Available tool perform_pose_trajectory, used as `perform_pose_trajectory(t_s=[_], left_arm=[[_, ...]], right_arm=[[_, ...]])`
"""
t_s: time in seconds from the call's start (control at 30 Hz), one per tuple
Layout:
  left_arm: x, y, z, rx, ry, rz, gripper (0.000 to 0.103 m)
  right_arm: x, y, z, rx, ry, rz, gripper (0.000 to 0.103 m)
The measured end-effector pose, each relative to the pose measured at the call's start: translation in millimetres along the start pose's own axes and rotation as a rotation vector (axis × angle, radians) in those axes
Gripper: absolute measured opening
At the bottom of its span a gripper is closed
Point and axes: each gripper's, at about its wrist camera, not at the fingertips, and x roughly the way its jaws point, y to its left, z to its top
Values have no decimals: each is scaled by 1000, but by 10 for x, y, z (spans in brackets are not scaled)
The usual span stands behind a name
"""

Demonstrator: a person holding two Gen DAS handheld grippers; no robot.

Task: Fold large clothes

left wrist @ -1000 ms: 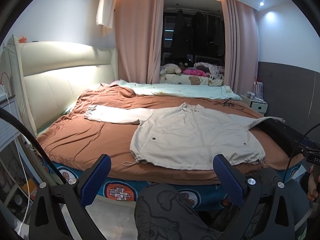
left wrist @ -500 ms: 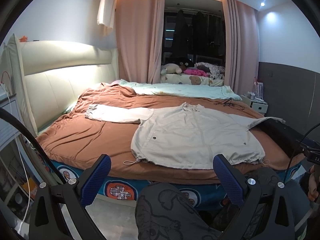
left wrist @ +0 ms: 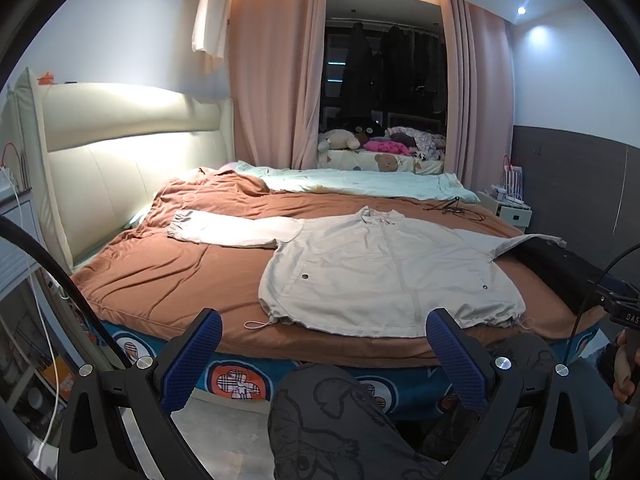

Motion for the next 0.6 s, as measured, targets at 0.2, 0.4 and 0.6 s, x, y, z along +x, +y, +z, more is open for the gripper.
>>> perform_pose_trajectory(t_s=[0.2,0.4,0.6], left_arm=[[-24,-8,-11,-2,0,-6,102],[-33,-10,-10,-2,0,-6,102],[-59,-17,-21,-3,-1,-9,102]], right_arm=[[-27,-10,-12,-1,-4,-2,103],[-29,-7,-17,0,-6,0,103],[-30,-11,-29,-4,-10,4,103]])
